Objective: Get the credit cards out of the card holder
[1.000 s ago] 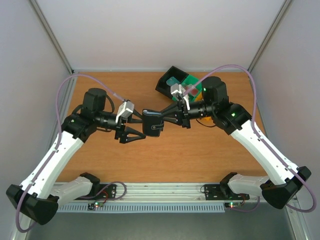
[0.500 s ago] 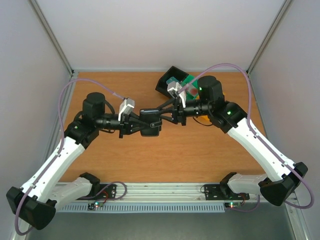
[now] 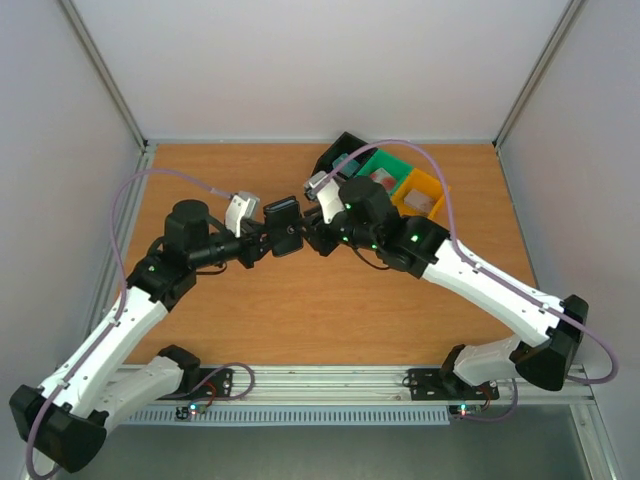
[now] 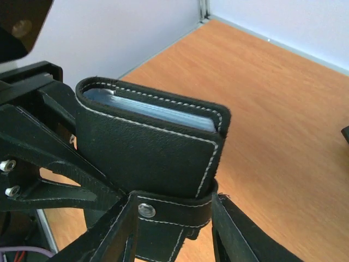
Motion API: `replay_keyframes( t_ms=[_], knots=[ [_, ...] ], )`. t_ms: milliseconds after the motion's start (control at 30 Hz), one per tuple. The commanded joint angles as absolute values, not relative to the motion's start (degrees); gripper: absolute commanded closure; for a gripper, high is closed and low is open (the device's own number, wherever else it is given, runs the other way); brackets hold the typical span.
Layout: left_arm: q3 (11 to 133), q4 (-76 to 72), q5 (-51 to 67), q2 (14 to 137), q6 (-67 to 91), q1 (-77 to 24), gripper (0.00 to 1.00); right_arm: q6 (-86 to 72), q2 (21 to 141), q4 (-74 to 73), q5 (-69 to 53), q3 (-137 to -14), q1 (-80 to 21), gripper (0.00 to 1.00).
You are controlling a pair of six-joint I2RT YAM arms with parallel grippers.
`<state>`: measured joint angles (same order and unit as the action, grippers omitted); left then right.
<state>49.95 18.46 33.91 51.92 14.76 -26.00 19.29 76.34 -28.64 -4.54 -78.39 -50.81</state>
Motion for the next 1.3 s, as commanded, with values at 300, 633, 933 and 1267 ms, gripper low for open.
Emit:
replay_keyframes(
  t_ms=[300,633,933,1267],
  knots=[
    [47.7,9.5,32.6,50.6,18.3,-26.3,1.0,19.6,82.9,-28.2,-3.0,-81.2,-54.6,0.62],
    [46.8,6.4,35.4,50.3,19.3,-26.3,1.0,20.9,85.3,-30.7,7.0,-81.0,-54.6,0.67],
    [46.9,5.0,35.5,50.1,18.4,-26.4,1.0,21.4,88.4,-33.4,11.0,-81.5,-54.6,0.62],
    [46.6,7.3,34.4,49.4,17.3,-26.4,1.0,20.1,88.7,-39.0,24.6,-81.4,-50.5,0.99]
  ],
)
